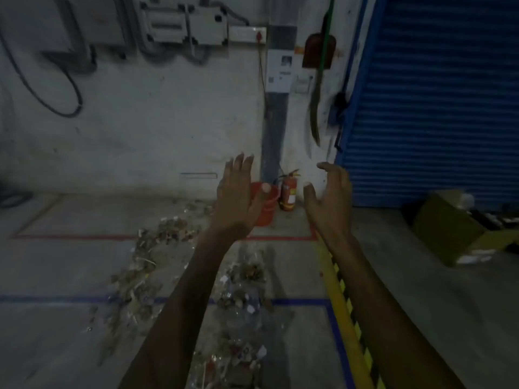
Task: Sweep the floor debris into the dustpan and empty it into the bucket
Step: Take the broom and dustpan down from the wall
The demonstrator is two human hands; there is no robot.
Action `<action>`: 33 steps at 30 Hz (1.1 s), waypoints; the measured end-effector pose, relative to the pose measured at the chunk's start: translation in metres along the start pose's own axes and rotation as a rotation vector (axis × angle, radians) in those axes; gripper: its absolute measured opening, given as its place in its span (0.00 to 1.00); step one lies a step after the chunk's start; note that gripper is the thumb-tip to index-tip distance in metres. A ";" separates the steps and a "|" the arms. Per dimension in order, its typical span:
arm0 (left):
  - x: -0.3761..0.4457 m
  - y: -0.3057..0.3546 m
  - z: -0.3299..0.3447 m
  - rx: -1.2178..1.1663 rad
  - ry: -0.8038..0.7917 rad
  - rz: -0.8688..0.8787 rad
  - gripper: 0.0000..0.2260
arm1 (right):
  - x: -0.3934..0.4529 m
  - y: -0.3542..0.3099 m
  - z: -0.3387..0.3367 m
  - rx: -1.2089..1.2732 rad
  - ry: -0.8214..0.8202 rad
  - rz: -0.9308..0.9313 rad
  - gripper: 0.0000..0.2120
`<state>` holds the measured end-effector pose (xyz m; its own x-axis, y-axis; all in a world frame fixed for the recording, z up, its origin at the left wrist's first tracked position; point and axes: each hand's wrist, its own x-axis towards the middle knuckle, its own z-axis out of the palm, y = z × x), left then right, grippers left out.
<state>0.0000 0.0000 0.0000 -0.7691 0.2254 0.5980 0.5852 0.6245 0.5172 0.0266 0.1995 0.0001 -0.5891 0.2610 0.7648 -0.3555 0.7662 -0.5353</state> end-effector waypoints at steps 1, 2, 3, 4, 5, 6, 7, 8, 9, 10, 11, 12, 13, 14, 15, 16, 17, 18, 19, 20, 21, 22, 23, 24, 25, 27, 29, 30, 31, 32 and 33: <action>0.001 -0.007 0.008 -0.003 -0.018 -0.012 0.37 | 0.000 0.007 0.005 0.013 0.003 -0.002 0.19; 0.005 -0.015 0.015 0.022 -0.023 -0.008 0.37 | 0.001 0.014 0.011 0.016 0.002 -0.002 0.19; 0.007 -0.026 0.026 0.045 -0.044 0.000 0.37 | 0.001 0.024 0.018 0.014 -0.019 0.002 0.19; 0.009 -0.037 0.036 0.057 -0.067 0.013 0.36 | 0.003 0.034 0.025 0.012 -0.045 0.024 0.19; 0.015 -0.046 0.044 0.047 -0.082 0.030 0.35 | 0.007 0.046 0.033 0.013 -0.064 0.033 0.19; 0.023 -0.053 0.051 0.031 -0.087 0.051 0.34 | 0.013 0.058 0.040 0.015 -0.083 0.031 0.19; 0.034 -0.057 0.055 0.010 -0.077 0.070 0.32 | 0.021 0.070 0.048 0.021 -0.107 0.032 0.19; 0.047 -0.062 0.060 -0.017 -0.065 0.091 0.29 | 0.032 0.082 0.055 0.029 -0.135 0.026 0.19; 0.061 -0.065 0.065 -0.044 -0.047 0.111 0.25 | 0.044 0.095 0.063 0.036 -0.164 0.033 0.19; 0.075 -0.069 0.071 -0.081 -0.037 0.127 0.20 | 0.057 0.107 0.070 0.039 -0.185 0.033 0.19; 0.090 -0.074 0.078 -0.118 -0.030 0.142 0.18 | 0.070 0.119 0.076 0.037 -0.201 0.039 0.19; 0.104 -0.078 0.085 -0.150 -0.023 0.153 0.17 | 0.084 0.129 0.081 0.021 -0.209 0.041 0.18; 0.119 -0.084 0.093 -0.158 -0.026 0.160 0.17 | 0.096 0.140 0.086 0.002 -0.206 0.043 0.18; 0.134 -0.092 0.103 -0.154 -0.036 0.162 0.18 | 0.108 0.151 0.091 -0.017 -0.194 0.045 0.18; 0.151 -0.100 0.114 -0.144 -0.061 0.162 0.18 | 0.120 0.163 0.096 -0.030 -0.182 0.055 0.18; 0.166 -0.109 0.126 -0.145 -0.083 0.163 0.18 | 0.130 0.173 0.101 -0.040 -0.178 0.066 0.18; 0.179 -0.114 0.137 -0.151 -0.104 0.158 0.18 | 0.138 0.185 0.105 -0.038 -0.181 0.079 0.18; 0.191 -0.119 0.149 -0.160 -0.123 0.152 0.19 | 0.145 0.196 0.110 -0.034 -0.178 0.086 0.18; 0.201 -0.121 0.159 -0.172 -0.144 0.145 0.19 | 0.150 0.206 0.114 -0.028 -0.168 0.083 0.18; 0.213 -0.124 0.170 -0.184 -0.156 0.152 0.18 | 0.157 0.217 0.119 -0.025 -0.154 0.083 0.18; 0.227 -0.126 0.183 -0.184 -0.174 0.161 0.18 | 0.167 0.232 0.126 -0.019 -0.143 0.093 0.18; 0.241 -0.130 0.196 -0.177 -0.183 0.172 0.17 | 0.177 0.246 0.133 -0.009 -0.140 0.107 0.18; 0.255 -0.134 0.209 -0.160 -0.192 0.176 0.17 | 0.187 0.261 0.141 0.002 -0.142 0.120 0.18; 0.270 -0.138 0.222 -0.147 -0.198 0.168 0.18 | 0.198 0.277 0.150 0.014 -0.146 0.128 0.18; 0.286 -0.143 0.236 -0.129 -0.208 0.147 0.20 | 0.210 0.293 0.159 0.024 -0.149 0.130 0.18; 0.319 -0.154 0.266 -0.088 -0.217 0.128 0.25 | 0.236 0.327 0.177 0.036 -0.146 0.129 0.17; 0.351 -0.161 0.297 -0.074 -0.218 0.117 0.29 | 0.265 0.363 0.194 0.042 -0.134 0.115 0.17; 0.366 -0.164 0.312 -0.072 -0.210 0.099 0.30 | 0.280 0.380 0.202 0.041 -0.138 0.110 0.16; 0.382 -0.166 0.326 -0.071 -0.197 0.079 0.31 | 0.295 0.396 0.208 0.038 -0.144 0.109 0.17; 0.401 -0.168 0.340 -0.076 -0.183 0.060 0.31 | 0.313 0.412 0.213 0.034 -0.150 0.110 0.17; 0.420 -0.171 0.353 -0.087 -0.168 0.046 0.29 | 0.331 0.428 0.219 0.031 -0.159 0.105 0.17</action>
<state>-0.5140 0.2519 -0.0535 -0.7687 0.3791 0.5152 0.6354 0.5454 0.5466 -0.4793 0.4856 -0.0543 -0.7307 0.2403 0.6391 -0.3067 0.7207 -0.6217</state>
